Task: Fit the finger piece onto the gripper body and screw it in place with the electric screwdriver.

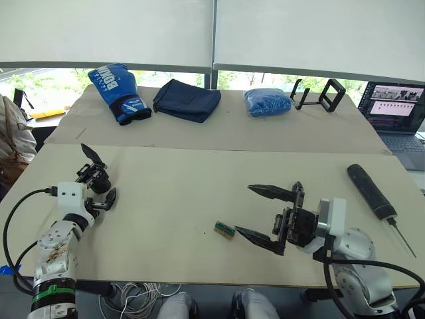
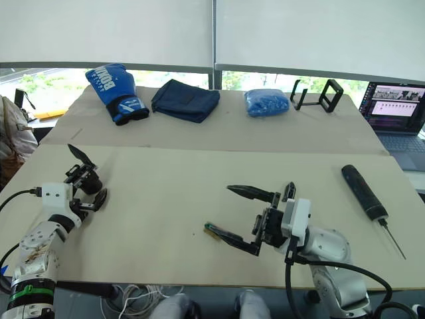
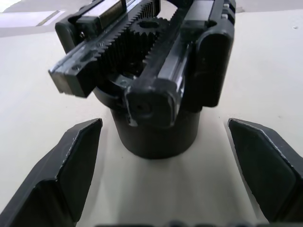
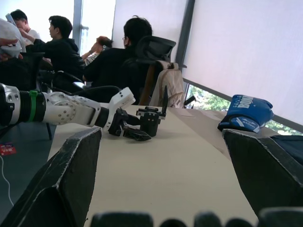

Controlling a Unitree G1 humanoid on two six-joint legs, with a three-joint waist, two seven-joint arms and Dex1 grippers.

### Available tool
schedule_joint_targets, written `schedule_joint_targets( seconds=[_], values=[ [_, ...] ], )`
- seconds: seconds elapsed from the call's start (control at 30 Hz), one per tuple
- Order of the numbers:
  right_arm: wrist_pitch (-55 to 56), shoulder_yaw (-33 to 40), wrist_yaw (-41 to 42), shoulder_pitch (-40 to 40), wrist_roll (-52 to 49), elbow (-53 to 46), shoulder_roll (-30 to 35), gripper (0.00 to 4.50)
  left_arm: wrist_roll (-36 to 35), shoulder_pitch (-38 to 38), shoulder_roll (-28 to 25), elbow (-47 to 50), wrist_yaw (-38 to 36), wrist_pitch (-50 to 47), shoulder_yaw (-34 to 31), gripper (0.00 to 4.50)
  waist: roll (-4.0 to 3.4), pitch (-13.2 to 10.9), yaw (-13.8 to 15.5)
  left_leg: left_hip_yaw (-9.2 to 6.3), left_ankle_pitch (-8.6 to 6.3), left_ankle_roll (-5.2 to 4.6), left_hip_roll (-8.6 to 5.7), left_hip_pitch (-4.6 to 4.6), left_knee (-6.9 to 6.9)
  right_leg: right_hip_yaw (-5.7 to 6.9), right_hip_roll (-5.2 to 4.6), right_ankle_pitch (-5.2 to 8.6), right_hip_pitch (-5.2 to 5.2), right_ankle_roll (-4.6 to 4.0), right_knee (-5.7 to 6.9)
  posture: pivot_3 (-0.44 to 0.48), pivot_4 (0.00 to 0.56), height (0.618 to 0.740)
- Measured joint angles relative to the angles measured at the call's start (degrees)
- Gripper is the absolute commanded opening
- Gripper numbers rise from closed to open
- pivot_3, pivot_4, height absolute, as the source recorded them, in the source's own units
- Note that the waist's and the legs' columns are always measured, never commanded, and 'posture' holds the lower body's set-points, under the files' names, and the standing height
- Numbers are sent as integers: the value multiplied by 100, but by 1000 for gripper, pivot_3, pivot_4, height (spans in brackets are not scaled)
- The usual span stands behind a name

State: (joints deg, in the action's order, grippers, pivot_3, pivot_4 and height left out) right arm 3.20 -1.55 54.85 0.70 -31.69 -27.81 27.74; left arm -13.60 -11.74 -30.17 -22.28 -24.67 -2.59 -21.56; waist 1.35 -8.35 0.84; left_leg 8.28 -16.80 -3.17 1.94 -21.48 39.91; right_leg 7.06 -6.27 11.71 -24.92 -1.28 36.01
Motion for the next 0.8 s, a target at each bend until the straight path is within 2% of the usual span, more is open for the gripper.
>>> schedule_joint_targets(
  seconds=[0.2, 0.3, 0.4, 0.6, 0.67, 0.8],
  values=[
    [58, 14, 20, 135, 76, 33, 5, 4468, 18, -192, -29, -341, 1, 206, 10, 4500, 0, 0, -10, 0, 0, 0, 0, 0, -1, 0, 0, 0, 0, 0, 1, 0, 150, 740],
    [207, 16, 68, 348, 149, 99, 4, 4500, 19, -251, -91, -499, -103, 288, 22, 3622, 0, 0, -12, 1, 0, 1, 0, 1, 0, 0, 0, 0, 0, 1, 2, 0, 150, 740],
    [330, 15, 136, 487, 197, 122, 3, 4500, 17, -343, -95, -638, -146, 353, 36, 2281, 0, 0, -10, 0, 1, 2, 0, 2, 0, 0, 1, 0, 0, 2, 3, 0, 150, 740],
    [556, 51, 267, 841, 229, 188, 32, 4500, -27, -432, -66, -832, -190, 543, 18, 2288, 0, 0, 2, 0, 1, 2, 0, 2, 0, 0, -1, 0, 2, 2, 2, 0, 150, 740],
    [642, 79, 290, 927, 236, 260, 41, 4500, -254, -357, 80, -754, -330, 633, -97, 2288, 1, -1, 1, 0, 1, 2, 0, -1, 0, 0, -4, 0, 1, 2, 1, 0, 150, 740],
    [734, 133, 366, 1003, 240, 279, 92, 4500, -674, 136, 307, 219, -951, 566, 104, 2288, 31, -18, 5, -5, 0, 0, 0, -20, 5, -1, -10, -1, -6, 3, -4, 0, 150, 740]
  ],
)
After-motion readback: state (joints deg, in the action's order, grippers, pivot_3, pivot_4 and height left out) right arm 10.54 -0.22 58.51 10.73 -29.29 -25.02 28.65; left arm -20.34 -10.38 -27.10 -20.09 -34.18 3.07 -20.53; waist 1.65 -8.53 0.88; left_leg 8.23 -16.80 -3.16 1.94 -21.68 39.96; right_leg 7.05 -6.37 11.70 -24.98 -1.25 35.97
